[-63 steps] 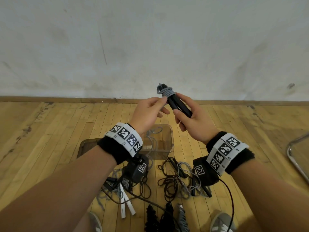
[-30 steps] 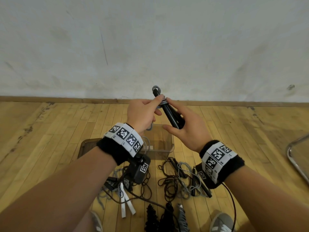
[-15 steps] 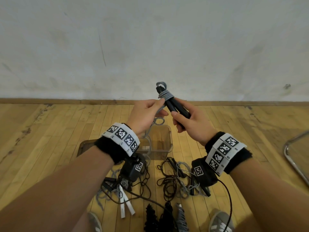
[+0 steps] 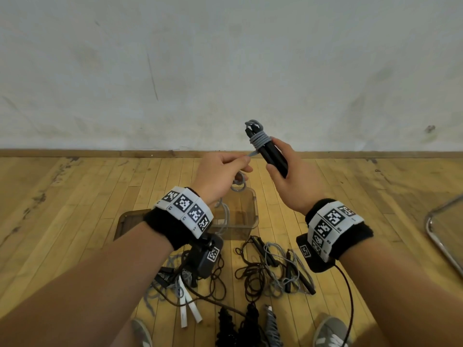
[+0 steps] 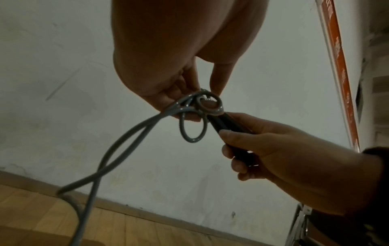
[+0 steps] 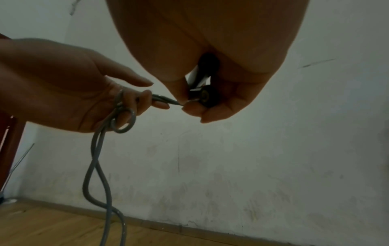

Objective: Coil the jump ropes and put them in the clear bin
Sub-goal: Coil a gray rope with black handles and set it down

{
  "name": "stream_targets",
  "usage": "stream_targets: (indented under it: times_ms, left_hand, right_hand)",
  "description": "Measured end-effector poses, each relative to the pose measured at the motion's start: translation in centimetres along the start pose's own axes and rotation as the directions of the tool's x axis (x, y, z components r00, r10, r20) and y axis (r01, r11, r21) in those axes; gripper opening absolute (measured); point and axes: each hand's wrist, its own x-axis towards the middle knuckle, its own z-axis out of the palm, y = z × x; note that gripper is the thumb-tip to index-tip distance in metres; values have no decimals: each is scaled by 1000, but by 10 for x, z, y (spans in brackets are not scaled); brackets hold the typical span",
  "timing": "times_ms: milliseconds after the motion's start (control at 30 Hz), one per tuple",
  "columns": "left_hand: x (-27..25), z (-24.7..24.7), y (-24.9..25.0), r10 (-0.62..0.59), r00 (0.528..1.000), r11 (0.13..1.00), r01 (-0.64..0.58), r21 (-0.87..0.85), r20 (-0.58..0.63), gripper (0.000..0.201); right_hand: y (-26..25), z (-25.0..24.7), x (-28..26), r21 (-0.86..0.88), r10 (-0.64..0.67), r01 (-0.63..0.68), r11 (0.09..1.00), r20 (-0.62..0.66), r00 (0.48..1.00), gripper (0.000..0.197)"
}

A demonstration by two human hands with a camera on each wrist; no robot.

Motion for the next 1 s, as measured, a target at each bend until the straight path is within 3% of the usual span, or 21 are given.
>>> stream_targets:
  times_ms: [200,433,600,733,867,1000]
  left_hand:
    - [-3,10,4,-70,997,994,66,-85,-39,21]
    - [-2,7,1,-121,984,985,103,-135,-134,38]
    - [0,4,2,-106,976,986,79,-148,-190,31]
    - [4,0,0,-90,986,988,71,-137,-138,28]
    - [3,0,2,-72,994,987,60,-146,-76,33]
    - [1,-2,3,-37,999,994,33,-104,-35,34]
  right_hand:
    - [-4,12,-2,-145,-35,36,989,5,999,58]
    - [-4,22,-9,71,-138,131,989,108,985,53]
    - [-13,16,-10,245,-188,171,954,48,981,58]
    - [-18,14,-12,493,5,-40,869,73,997,71]
    - [-25,8,-12,741,97,-273,614,273,957,59]
    - [-24,6,-11,710,49,-254,657,296,954,39]
